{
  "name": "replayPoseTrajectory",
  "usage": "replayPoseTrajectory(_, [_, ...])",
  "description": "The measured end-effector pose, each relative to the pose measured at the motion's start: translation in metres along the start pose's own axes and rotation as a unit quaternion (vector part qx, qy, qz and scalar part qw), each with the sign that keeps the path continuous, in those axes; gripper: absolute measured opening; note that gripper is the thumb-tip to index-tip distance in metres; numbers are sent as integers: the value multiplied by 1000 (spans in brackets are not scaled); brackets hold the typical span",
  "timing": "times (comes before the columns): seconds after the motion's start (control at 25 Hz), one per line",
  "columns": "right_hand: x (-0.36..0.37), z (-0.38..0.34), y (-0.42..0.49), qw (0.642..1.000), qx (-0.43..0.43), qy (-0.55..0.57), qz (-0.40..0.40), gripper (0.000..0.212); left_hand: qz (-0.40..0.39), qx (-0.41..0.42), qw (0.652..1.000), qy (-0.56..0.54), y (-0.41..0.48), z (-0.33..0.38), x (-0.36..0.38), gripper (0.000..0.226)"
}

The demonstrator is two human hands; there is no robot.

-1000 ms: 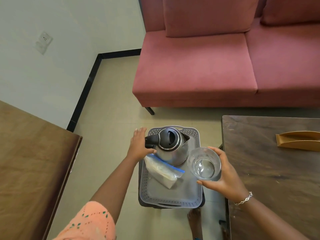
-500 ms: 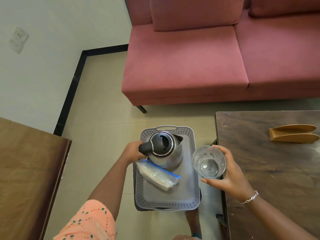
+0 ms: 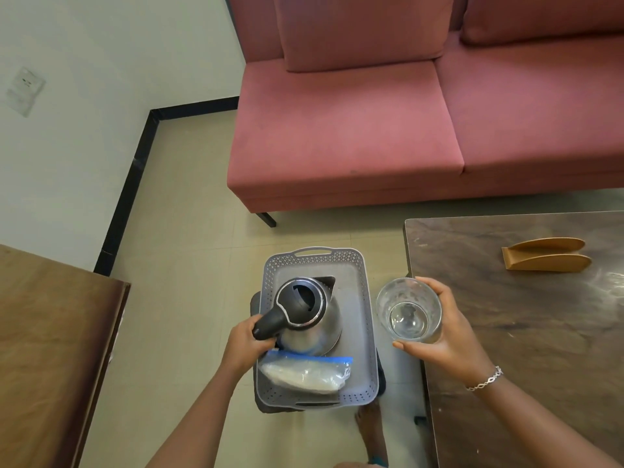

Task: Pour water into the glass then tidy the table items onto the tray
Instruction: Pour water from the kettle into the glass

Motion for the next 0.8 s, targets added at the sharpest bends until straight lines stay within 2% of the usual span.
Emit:
replayPoseTrajectory(0.2, [-10, -2, -12, 1000, -18, -7, 6, 89, 75, 14, 997, -6, -39, -1, -1, 32])
replayPoseTrajectory(0.36, [-20, -8, -25, 999, -40, 0, -1, 88, 121, 47, 991, -16, -80, 31, -6, 29])
replayPoseTrajectory(0.44, [-24, -11, -30, 999, -49, -4, -8, 88, 128, 71, 989, -13, -97, 56, -10, 31])
replayPoseTrajectory(0.52, [-31, -16, -39, 998, -56, -5, -10, 88, 135, 88, 987, -15, -117, 88, -12, 19])
replayPoseTrajectory(0.68, [-50, -24, -55, 998, -66, -10, 1, 88, 139, 139, 981, 5, -148, 143, -16, 28])
replayPoseTrajectory(0.8, [-66, -26, -64, 997, -69, -16, 16, 90, 138, 188, 971, 55, -170, 177, -21, 24])
Point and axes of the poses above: each hand's wrist, its own y-axis towards the middle knuckle, its own x-axis out of the palm, z = x × y, the point moved 5 cm from there along y, towards the middle knuckle, and after that the axes turned 11 degrees about -z, right-handed, at the moved point
